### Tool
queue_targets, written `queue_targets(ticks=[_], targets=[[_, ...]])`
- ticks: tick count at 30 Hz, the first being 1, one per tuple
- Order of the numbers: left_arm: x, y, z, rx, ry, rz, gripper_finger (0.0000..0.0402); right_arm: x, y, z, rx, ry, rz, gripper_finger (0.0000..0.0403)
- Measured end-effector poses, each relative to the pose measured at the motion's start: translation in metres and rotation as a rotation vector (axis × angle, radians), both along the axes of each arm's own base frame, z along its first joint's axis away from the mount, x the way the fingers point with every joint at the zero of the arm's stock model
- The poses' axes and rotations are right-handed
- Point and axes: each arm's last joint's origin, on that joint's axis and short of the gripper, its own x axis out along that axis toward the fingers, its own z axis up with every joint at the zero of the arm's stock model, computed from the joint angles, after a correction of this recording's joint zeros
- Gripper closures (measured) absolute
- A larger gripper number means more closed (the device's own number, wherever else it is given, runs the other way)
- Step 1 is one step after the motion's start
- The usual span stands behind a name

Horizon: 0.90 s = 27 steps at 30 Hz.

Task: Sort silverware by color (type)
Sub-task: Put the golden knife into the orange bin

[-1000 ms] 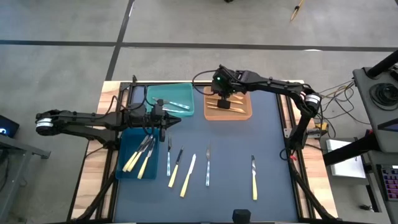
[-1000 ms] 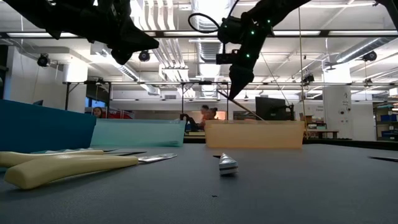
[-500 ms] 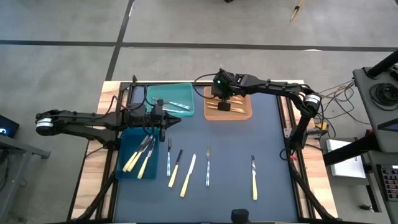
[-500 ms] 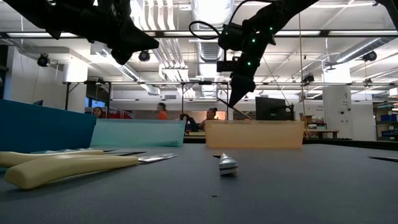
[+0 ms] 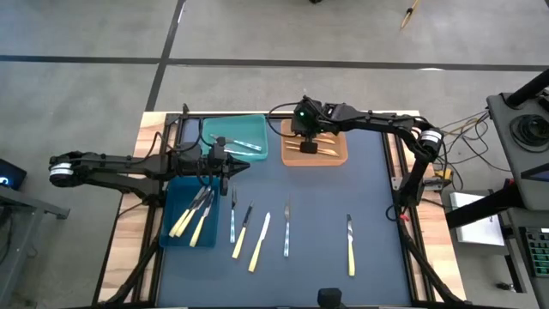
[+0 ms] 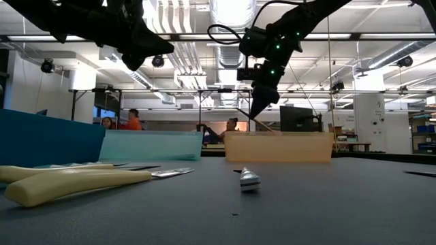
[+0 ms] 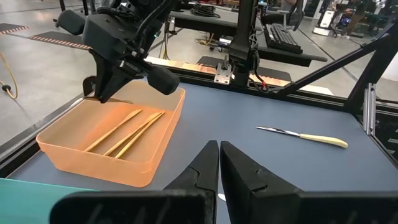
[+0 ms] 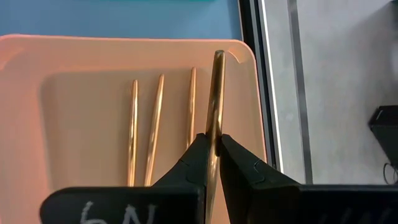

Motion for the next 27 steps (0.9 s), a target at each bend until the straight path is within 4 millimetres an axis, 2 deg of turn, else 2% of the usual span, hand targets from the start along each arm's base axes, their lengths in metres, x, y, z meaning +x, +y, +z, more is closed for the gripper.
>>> queue_targets(ticks=[14,27], targets=[[0.000,0.000,0.000,0.000,0.000,0.000,0.0401,0.002,-0.001,-0.001,-0.015,-0.029,-0.001,0.0390],[0.000,0.000,0.000,0.000,0.000,0.000,0.0401,0.000,0.000,-0.013,-0.016,-0.029,-0.001,0.0390]])
